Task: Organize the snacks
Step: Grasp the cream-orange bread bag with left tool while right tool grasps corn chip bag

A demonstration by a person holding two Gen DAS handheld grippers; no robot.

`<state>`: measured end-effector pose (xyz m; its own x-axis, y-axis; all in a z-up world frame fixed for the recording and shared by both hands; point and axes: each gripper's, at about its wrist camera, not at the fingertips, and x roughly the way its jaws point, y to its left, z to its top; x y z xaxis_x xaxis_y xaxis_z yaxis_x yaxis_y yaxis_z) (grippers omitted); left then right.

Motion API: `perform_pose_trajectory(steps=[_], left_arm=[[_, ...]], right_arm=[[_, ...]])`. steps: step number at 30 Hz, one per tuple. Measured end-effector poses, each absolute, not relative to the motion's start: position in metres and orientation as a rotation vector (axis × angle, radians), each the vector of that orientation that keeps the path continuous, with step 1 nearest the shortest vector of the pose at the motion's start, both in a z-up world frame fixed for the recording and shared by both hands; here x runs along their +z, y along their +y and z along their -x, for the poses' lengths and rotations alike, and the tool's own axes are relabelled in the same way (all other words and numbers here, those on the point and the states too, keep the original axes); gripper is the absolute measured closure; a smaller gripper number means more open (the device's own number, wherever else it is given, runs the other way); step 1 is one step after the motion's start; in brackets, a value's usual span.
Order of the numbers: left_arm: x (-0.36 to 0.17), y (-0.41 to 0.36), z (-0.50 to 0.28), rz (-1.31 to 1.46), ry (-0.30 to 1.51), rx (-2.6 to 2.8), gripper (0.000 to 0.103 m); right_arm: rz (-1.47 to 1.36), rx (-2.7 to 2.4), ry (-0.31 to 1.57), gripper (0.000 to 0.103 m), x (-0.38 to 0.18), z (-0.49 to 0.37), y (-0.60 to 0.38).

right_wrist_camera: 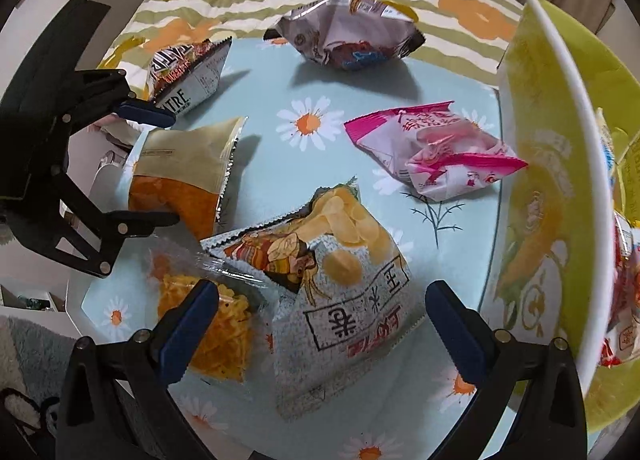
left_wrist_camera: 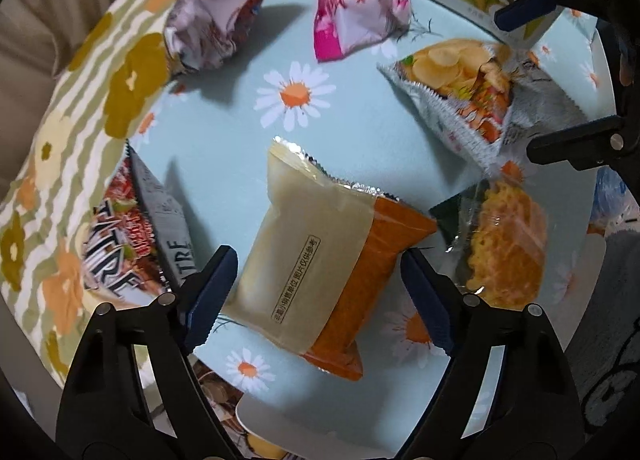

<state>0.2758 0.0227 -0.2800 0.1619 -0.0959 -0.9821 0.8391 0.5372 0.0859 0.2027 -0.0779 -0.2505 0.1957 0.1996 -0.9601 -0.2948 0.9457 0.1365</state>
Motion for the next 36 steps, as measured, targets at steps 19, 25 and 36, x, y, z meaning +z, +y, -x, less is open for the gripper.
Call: perform_pose_trajectory(steps=[19, 25, 36], left_arm=[[-0.312, 0.020, -0.290, -0.761, 1.323, -0.728, 0.035], [-0.301, 0.025, -0.284, -0.733, 1.296, -0.721, 0.039], [-0.267, 0.036, -0.268, -0.612, 1.253, -0.665, 0.039]], right_arm=[[0.016, 0.343, 1.372, 0.000, -0.276, -0.212, -0.087], [0.017, 0.346, 1.367, 0.001, -0.277, -0.211, -0.087], [0.029, 0.354, 1.362, 0.003, -0.286, -0.216, -0.087]])
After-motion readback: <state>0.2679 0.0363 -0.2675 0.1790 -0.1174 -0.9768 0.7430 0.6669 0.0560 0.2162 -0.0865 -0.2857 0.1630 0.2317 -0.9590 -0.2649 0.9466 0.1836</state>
